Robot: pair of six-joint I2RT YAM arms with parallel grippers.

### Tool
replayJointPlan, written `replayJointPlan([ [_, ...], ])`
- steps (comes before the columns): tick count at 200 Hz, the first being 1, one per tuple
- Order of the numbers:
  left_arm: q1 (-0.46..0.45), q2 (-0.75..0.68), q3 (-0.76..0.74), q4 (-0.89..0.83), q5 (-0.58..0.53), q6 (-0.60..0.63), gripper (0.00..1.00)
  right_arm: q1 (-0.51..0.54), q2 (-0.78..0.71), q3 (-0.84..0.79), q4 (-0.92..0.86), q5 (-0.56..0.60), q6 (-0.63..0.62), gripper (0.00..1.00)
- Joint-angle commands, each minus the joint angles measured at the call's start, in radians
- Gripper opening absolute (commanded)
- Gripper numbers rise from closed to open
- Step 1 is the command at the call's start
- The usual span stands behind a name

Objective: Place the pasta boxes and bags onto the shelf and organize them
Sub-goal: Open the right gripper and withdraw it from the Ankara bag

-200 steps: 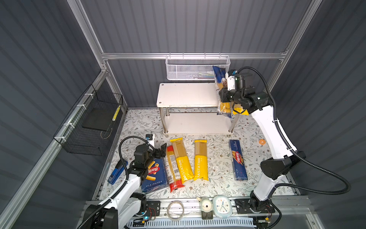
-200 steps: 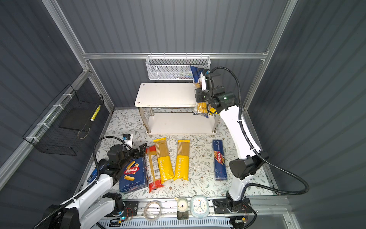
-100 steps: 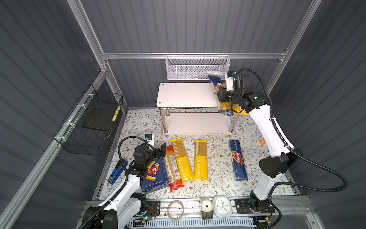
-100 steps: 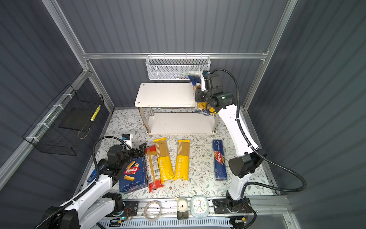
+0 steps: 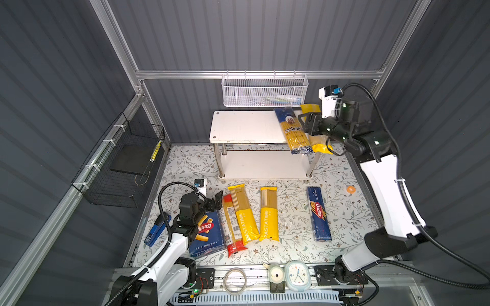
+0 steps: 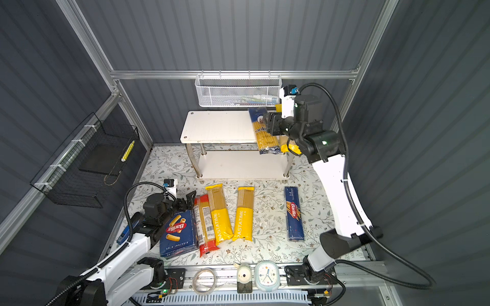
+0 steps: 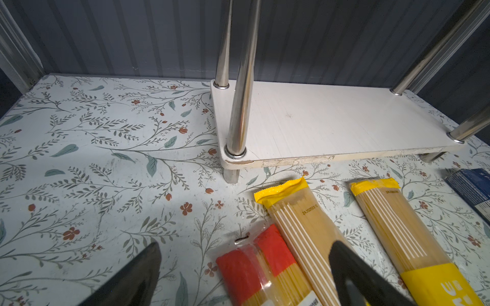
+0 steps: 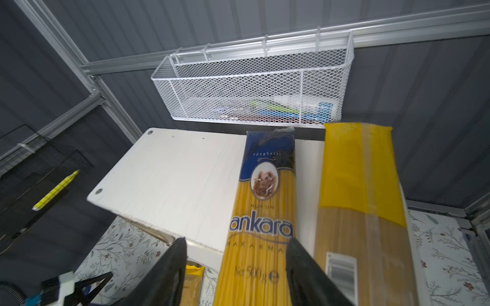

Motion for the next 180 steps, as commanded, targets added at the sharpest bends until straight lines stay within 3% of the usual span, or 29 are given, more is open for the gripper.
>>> replayJointPlan([
  [1, -0.004, -0.003, -0.003, -0.01, -0.01, -0.012, 1.0, 0.0, -0.108, -0.13, 0.019, -0.109, 0.022, 0.6],
  [32, -0.004, -0.004, -0.003, -0.01, -0.011, -0.012, 0.99, 0.007, -0.256, -0.315, 0.04, -0.264, 0.056, 0.57],
  [53, -0.004, 0.001, 0.0, -0.011, -0.011, -0.013, 1.0, 0.021, -0.292, -0.352, 0.023, -0.291, 0.077, 0.57],
  [99, -0.004, -0.004, -0.004, -0.013, -0.038, -0.023, 1.0, 0.055, -0.269, -0.402, -0.04, -0.192, 0.068, 0.58],
  [180, -0.004, -0.002, -0.002, -0.013, -0.037, -0.023, 1.0, 0.085, -0.151, -0.238, -0.295, -0.091, 0.027, 0.59],
])
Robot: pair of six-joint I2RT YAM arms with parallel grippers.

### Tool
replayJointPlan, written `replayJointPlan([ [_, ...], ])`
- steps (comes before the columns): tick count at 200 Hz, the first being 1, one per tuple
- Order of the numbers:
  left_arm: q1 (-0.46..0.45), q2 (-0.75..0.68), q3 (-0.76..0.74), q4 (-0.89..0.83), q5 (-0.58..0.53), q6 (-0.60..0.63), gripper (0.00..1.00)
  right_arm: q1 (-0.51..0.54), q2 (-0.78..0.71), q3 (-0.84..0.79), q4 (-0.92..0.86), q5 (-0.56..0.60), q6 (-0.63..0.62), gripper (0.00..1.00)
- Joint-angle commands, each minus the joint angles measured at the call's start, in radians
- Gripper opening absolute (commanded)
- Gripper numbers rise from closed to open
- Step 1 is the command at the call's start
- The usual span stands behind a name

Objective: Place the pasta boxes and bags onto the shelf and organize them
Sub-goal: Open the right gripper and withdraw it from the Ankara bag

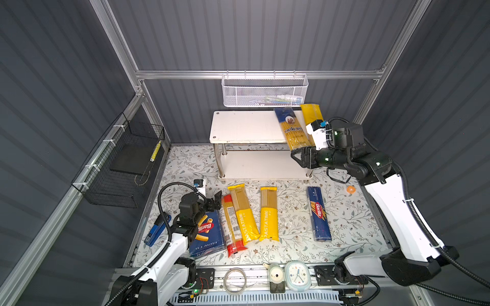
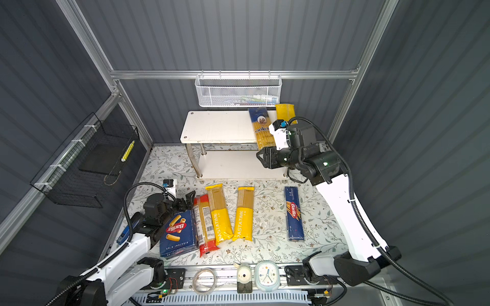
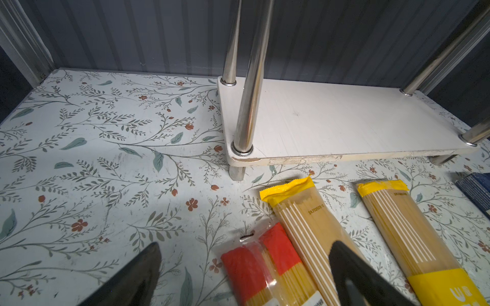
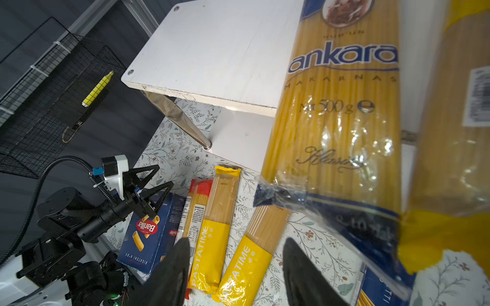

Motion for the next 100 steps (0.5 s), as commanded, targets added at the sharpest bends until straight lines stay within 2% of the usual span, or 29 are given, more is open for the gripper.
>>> replayJointPlan([
  [1, -0.004, -0.002, -0.002, -0.003, -0.011, -0.012, 1.0, 0.004, -0.01, 0.033, -0.098, 0.035, -0.019, 0.59],
  [53, -0.004, 0.019, 0.011, -0.008, -0.005, -0.009, 0.99, 0.008, 0.027, 0.025, -0.049, -0.046, -0.032, 0.6],
  [100, -0.004, -0.002, -0.002, -0.003, 0.0, -0.008, 1.0, 0.014, 0.036, -0.014, 0.031, -0.059, -0.028, 0.61],
])
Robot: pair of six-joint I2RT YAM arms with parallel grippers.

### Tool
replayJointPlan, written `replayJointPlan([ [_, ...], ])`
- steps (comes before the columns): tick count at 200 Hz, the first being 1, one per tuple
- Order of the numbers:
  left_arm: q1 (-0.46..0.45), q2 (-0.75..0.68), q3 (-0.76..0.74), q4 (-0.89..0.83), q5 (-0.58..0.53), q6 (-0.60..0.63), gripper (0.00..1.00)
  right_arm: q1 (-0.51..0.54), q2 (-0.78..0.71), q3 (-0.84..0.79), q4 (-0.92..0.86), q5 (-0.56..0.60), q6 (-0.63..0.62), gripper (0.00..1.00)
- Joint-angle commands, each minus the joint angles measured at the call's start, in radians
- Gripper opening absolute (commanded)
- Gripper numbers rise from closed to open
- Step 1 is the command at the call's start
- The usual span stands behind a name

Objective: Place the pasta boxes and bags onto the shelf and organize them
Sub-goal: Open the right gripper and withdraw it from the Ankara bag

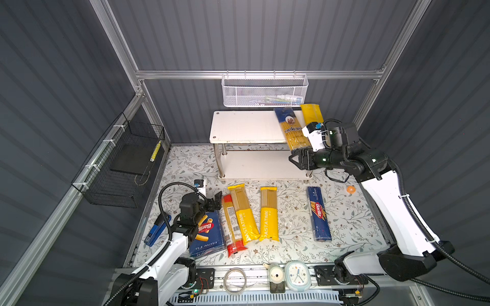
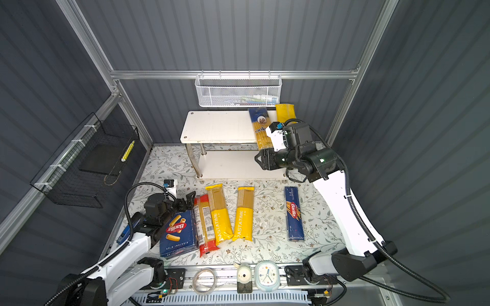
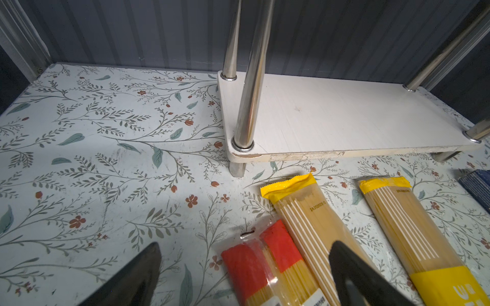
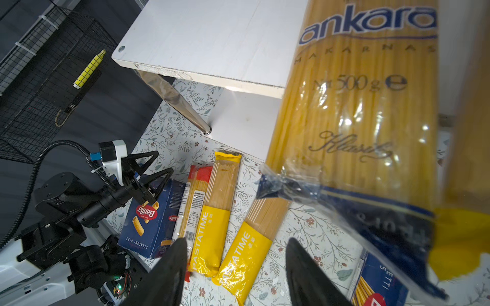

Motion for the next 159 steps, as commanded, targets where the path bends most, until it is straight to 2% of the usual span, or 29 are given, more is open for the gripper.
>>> replayJointPlan([
  [1, -0.004, -0.018, -0.003, -0.001, -0.001, -0.008, 1.0, 0.004, 0.005, -0.023, 0.061, -0.026, -0.01, 0.61],
  [58, -0.004, -0.024, -0.005, -0.002, -0.004, -0.009, 1.0, 0.005, 0.05, -0.014, 0.134, -0.036, 0.0, 0.61],
  [159, -0.004, -0.038, -0.014, 0.0, -0.015, -0.012, 0.99, 0.004, 0.182, 0.108, 0.1, -0.002, -0.051, 0.64],
])
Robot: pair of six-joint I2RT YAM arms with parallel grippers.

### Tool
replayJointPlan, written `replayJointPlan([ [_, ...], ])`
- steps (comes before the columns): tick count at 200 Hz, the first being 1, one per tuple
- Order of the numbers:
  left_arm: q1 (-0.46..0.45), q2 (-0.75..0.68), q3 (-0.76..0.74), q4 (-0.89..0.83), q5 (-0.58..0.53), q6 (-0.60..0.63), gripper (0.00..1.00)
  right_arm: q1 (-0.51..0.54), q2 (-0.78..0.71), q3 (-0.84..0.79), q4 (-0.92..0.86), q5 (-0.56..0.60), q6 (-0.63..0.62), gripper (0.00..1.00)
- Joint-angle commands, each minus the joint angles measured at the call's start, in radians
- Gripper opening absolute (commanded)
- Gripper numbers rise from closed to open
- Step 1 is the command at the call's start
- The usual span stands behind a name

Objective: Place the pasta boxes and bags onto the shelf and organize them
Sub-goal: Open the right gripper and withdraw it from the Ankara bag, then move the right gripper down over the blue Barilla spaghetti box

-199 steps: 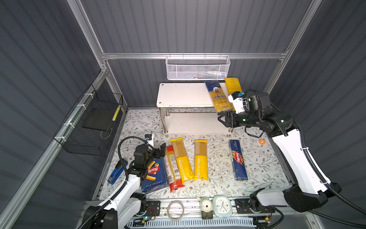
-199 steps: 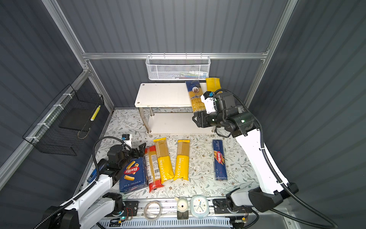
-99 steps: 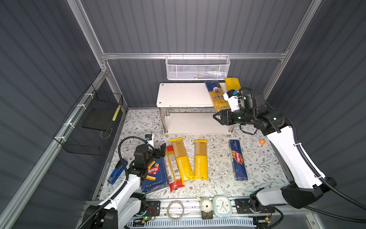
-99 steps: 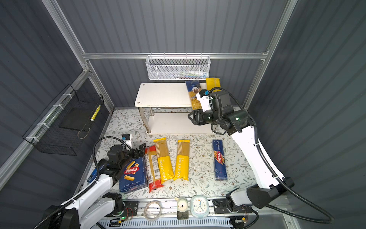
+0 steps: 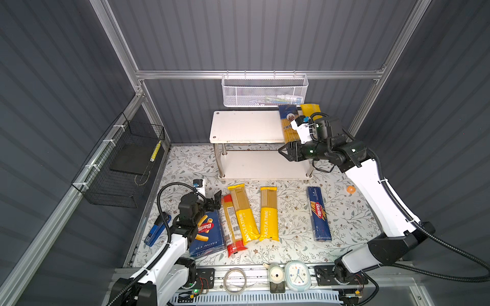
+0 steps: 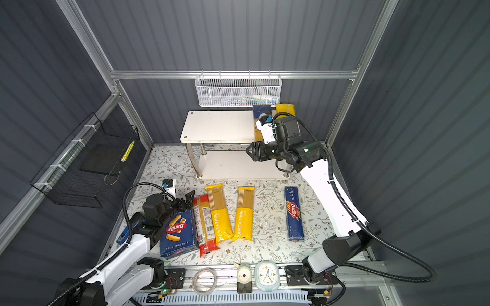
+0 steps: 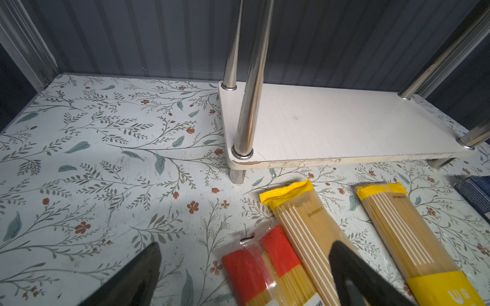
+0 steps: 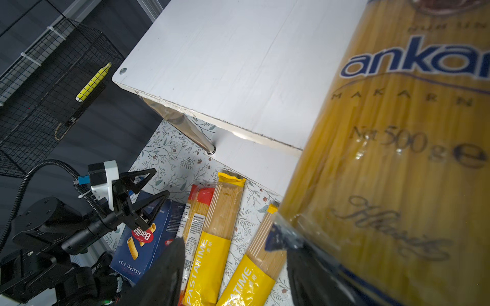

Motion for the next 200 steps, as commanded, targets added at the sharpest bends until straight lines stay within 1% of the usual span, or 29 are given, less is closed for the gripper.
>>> replayJointPlan([
  [1, -0.004, -0.006, -0.012, -0.001, -0.008, -0.012, 1.0, 0.0, 0.034, 0.05, -0.026, 0.021, -0.027, 0.64],
  [27, -0.004, 0.003, -0.006, -0.004, -0.006, -0.012, 1.0, 0.0, 0.03, 0.068, -0.051, 0.006, -0.037, 0.66],
  [70, -0.004, 0.02, 0.004, -0.006, 0.0, -0.01, 0.99, 0.0, -0.066, 0.005, -0.077, -0.007, -0.042, 0.69],
  [99, -0.004, 0.003, -0.006, -0.003, -0.006, -0.012, 1.0, 0.001, -0.196, -0.132, -0.09, -0.03, -0.027, 0.71],
  [115, -0.004, -0.004, -0.01, -0.002, -0.009, -0.013, 1.0, 0.002, -0.289, -0.24, -0.106, -0.012, -0.011, 0.71],
  [135, -0.004, 0.004, -0.005, -0.003, -0.009, -0.013, 0.99, 0.002, -0.413, -0.381, -0.117, 0.059, 0.01, 0.73],
  [137, -0.004, 0.006, -0.004, -0.003, -0.009, -0.013, 1.0, 0.002, -0.446, -0.396, -0.118, 0.074, 0.011, 0.73],
  [162, -0.004, 0.017, 0.003, -0.006, -0.007, -0.012, 0.99, 0.001, -0.565, -0.563, -0.123, 0.196, 0.056, 0.75],
  [181, -0.004, 0.017, 0.002, -0.006, -0.006, -0.012, 1.0, 0.0, -0.64, -0.716, -0.084, 0.295, 0.133, 0.8],
  [194, -0.004, 0.017, 0.002, -0.006, -0.006, -0.012, 1.0, -0.012, -0.705, -0.843, -0.017, 0.372, 0.214, 0.84],
  [200, -0.004, 0.017, 0.002, -0.006, -0.007, -0.012, 1.0, -0.021, -0.737, -0.914, 0.027, 0.382, 0.238, 0.86],
])
